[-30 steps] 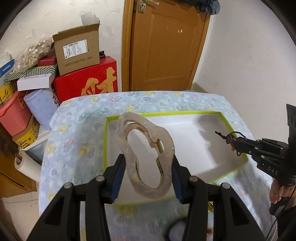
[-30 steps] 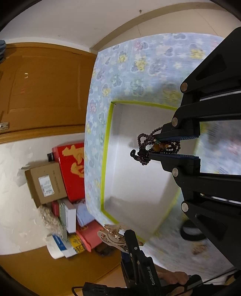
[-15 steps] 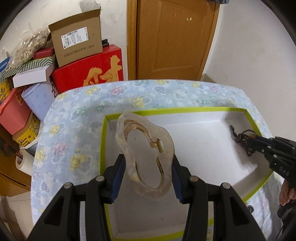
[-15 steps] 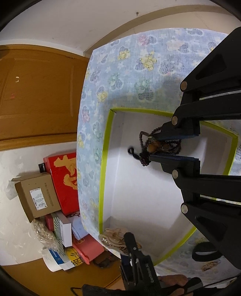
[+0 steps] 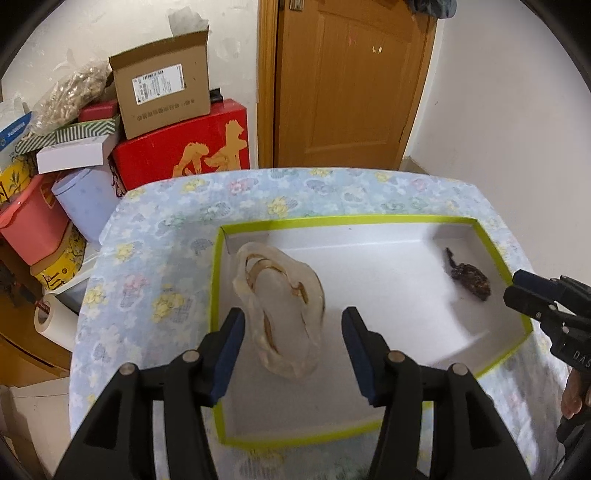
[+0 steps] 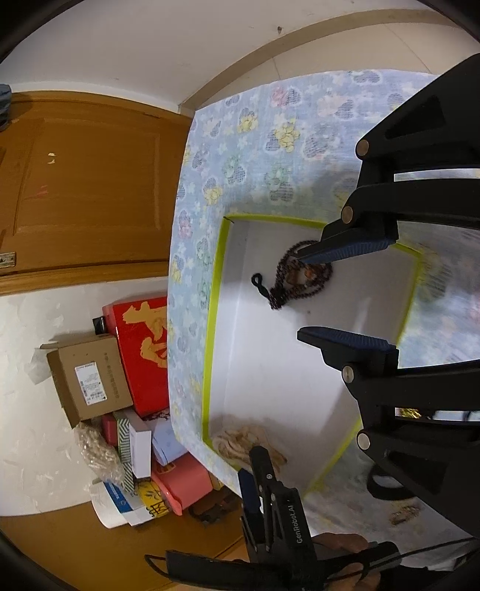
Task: Organize jewelry
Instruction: 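Move the left gripper to the gold rhinestone clip while the right gripper reaches the black hair tie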
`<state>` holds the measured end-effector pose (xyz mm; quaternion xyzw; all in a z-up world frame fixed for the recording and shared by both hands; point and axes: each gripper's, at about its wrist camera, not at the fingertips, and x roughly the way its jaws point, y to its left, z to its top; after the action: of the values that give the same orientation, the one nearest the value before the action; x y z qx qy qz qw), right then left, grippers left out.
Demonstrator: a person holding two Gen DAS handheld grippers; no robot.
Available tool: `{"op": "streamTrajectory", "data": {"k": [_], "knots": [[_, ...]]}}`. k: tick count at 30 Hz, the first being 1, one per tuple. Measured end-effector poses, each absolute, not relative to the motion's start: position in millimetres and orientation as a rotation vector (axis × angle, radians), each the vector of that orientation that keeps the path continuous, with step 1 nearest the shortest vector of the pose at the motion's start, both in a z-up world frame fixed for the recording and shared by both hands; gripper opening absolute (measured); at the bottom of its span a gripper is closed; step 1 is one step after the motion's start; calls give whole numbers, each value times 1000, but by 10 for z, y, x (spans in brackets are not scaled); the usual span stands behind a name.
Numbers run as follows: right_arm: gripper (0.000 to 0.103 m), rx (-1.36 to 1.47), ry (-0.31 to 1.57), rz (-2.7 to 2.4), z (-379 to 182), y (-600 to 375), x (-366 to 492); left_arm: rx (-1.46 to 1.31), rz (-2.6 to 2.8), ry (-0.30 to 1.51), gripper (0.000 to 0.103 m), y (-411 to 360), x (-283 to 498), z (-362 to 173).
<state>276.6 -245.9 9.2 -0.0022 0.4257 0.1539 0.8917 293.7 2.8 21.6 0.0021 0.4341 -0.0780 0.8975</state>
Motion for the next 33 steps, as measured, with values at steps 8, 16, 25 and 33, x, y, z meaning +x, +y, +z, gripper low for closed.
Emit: {"op": "streamTrajectory", "data": {"k": [8, 16, 25, 33], "knots": [[37, 20, 863, 329, 250, -2458, 2366, -11, -183, 866, 57, 62, 2488, 378], [37, 36, 840, 364, 380, -2444, 1769, -63, -239, 830, 56, 235, 1867, 469], [37, 71, 873, 407, 241, -2396, 1303, -83, -247, 849, 49, 362, 1392, 357], [37, 84, 910, 427, 85, -2349, 1150, -77, -266, 886, 48, 428, 1103, 122]]}}
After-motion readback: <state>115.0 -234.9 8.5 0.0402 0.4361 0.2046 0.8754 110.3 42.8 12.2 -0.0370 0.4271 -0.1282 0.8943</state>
